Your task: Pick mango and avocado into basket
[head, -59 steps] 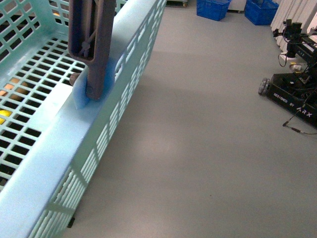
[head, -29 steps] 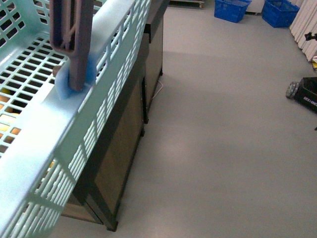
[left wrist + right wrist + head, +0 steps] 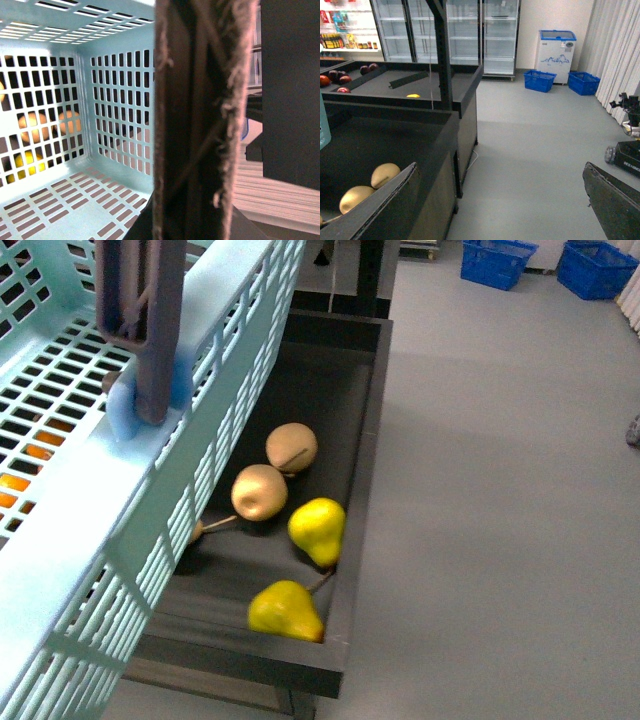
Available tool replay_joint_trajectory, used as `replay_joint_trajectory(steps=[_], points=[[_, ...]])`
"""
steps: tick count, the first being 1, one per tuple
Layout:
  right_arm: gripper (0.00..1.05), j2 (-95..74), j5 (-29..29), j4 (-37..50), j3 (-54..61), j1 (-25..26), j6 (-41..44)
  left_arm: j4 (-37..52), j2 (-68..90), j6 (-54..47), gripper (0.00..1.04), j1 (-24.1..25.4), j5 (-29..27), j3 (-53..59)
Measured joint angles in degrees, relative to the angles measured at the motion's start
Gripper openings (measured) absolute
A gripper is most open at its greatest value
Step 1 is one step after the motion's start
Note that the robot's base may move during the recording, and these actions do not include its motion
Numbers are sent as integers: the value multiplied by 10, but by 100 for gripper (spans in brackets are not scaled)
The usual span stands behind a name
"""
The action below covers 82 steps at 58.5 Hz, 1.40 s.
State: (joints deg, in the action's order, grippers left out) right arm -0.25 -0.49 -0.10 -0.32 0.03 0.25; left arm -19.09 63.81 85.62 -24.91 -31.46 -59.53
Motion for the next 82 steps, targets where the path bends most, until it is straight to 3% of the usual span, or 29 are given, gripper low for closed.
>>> replay_joint_trajectory(steps=[82], points=[[97,0,0,0,0,0,0,0,0,0,6,0,0,1]])
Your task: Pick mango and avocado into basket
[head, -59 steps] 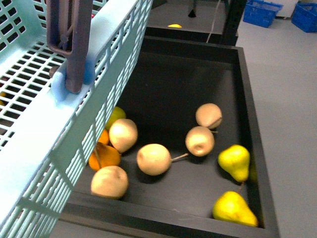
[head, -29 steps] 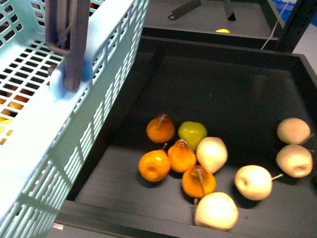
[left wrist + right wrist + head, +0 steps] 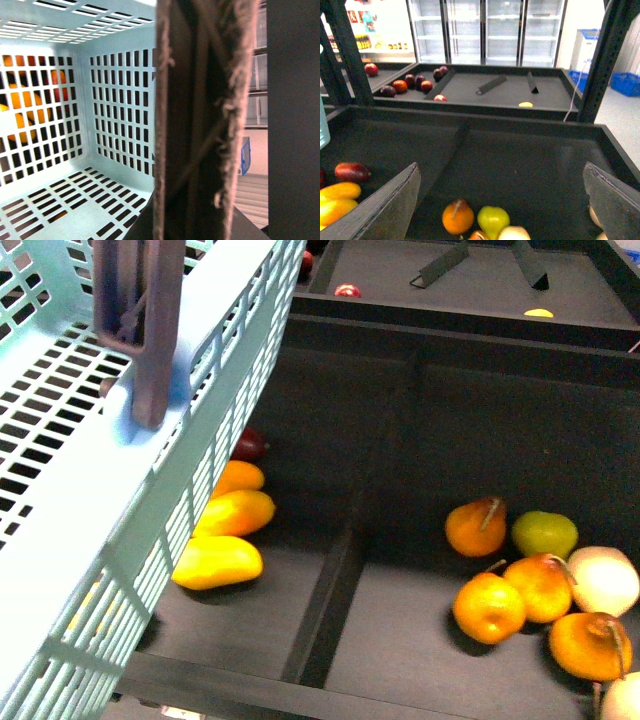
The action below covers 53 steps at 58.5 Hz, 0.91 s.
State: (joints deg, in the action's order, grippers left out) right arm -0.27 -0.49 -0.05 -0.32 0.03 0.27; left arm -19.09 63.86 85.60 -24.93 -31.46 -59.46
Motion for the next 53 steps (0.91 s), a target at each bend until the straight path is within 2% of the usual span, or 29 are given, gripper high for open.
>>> replay_joint_trajectory(steps=[53], points=[[97,0,0,0,0,0,0,0,-2,0,6,1,-2,0]])
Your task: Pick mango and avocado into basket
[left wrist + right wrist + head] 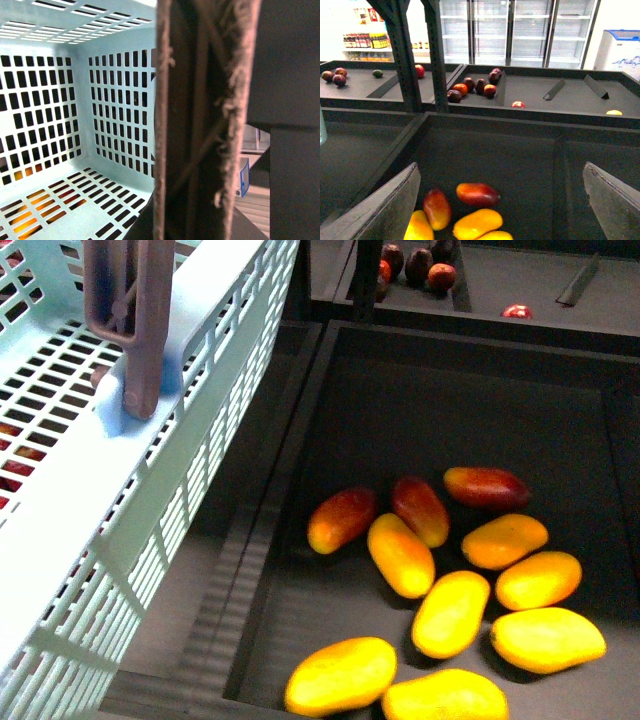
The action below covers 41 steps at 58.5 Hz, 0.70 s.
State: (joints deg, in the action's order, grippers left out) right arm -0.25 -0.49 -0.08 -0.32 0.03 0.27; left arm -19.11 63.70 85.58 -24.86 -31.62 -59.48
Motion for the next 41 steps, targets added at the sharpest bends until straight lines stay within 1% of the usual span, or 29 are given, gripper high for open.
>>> replay_joint_trajectory(steps=[27,36,41], points=[[97,0,-2,0,0,0,0,1,1,0,6,1,3,0],[97,0,-1,0,0,0,0,1,0,-5,6,5,-16,0],[97,0,0,0,0,0,0,1,0,-10,6,3,-13,0]])
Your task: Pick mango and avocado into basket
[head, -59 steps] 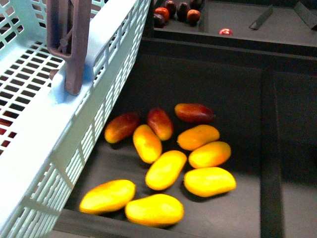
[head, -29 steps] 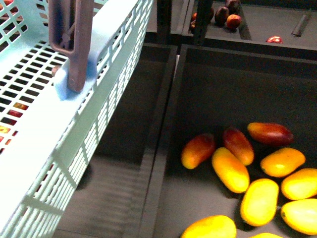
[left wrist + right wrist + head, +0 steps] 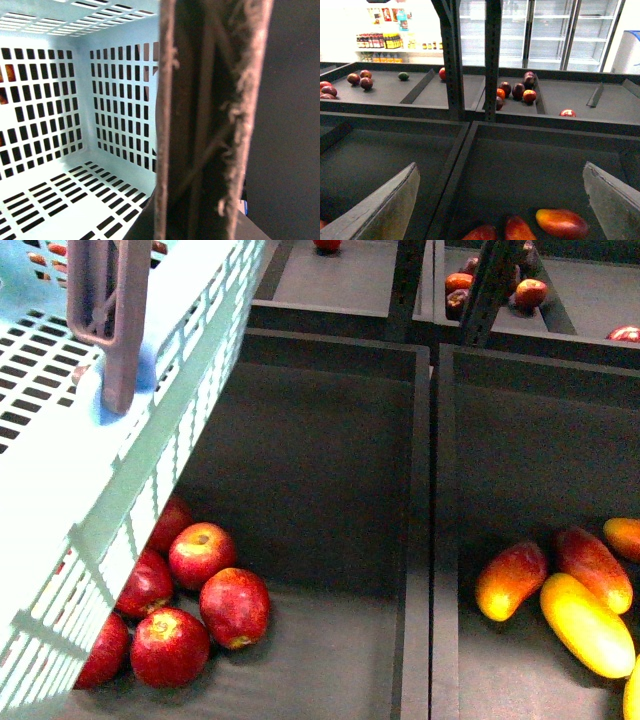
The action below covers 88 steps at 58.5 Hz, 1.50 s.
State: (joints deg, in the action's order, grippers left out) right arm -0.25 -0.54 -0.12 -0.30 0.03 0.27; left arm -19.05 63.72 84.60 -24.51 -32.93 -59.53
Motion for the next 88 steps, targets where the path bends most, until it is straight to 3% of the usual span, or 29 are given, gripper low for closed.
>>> replay_joint_trajectory(steps=[7,47,50,53,55,61,66,78,88], points=[[97,0,0,0,0,0,0,0,0,10,6,-2,21,0],[97,0,0,0,0,0,0,0,0,11,6,-4,16,0],[97,0,0,0,0,0,0,59,-2,-48,6,-9,-9,20],[97,0,0,0,0,0,0,145,6,-188,6,-11,-25,39],[97,0,0,0,0,0,0,153,17,-272,6,-10,-23,37],[97,0,1,0,0,0,0,120,66,-535,6,9,27,17],[97,0,0,0,0,0,0,95,115,-644,6,24,84,-12],[97,0,0,0,0,0,0,71,222,-615,6,37,256,-70],[97,0,0,0,0,0,0,46,294,-574,6,13,387,-110]])
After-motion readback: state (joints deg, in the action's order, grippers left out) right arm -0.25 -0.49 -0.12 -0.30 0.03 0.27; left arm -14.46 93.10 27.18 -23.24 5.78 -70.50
